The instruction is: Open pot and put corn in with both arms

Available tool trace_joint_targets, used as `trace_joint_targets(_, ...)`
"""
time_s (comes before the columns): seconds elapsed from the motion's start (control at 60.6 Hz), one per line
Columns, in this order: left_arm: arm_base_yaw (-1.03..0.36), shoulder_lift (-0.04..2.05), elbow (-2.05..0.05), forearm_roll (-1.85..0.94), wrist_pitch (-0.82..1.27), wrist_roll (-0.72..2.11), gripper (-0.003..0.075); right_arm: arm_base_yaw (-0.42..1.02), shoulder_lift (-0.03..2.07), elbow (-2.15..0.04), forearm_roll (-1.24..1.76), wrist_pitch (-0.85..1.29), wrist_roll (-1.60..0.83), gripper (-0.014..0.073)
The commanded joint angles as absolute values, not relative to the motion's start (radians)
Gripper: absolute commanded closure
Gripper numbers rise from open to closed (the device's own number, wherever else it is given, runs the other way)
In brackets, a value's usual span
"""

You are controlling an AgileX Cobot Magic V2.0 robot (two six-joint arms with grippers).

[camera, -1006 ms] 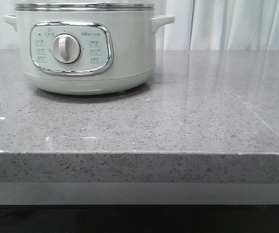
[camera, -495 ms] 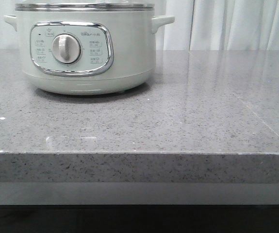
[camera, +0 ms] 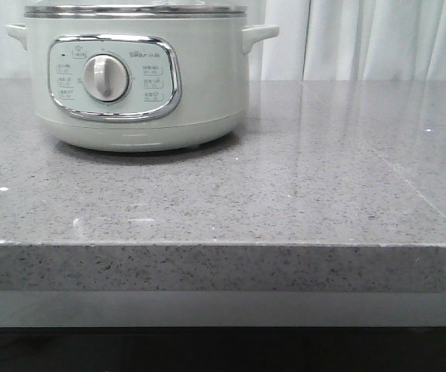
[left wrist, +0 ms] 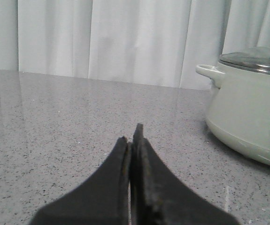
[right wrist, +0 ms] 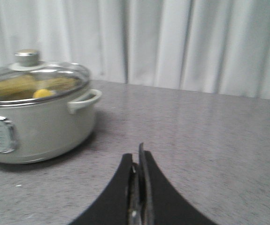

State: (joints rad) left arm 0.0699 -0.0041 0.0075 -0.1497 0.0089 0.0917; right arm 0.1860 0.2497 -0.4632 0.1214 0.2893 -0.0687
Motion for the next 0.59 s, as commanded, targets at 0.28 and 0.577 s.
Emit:
trace_joint_targets(0.28,0.072,-0.023,0.01,-0.16,-0.07,0.082,0.0741,0.032,0.036,-0.145,0.112,0.039,-0.078,0.0661)
trace_joint_targets(0.577,0.072,-0.023,0.01,-0.16,-0.07,0.082,0.0741,0.031,-0.025,0.027,0.112,-0.047,-0.078,0.0661)
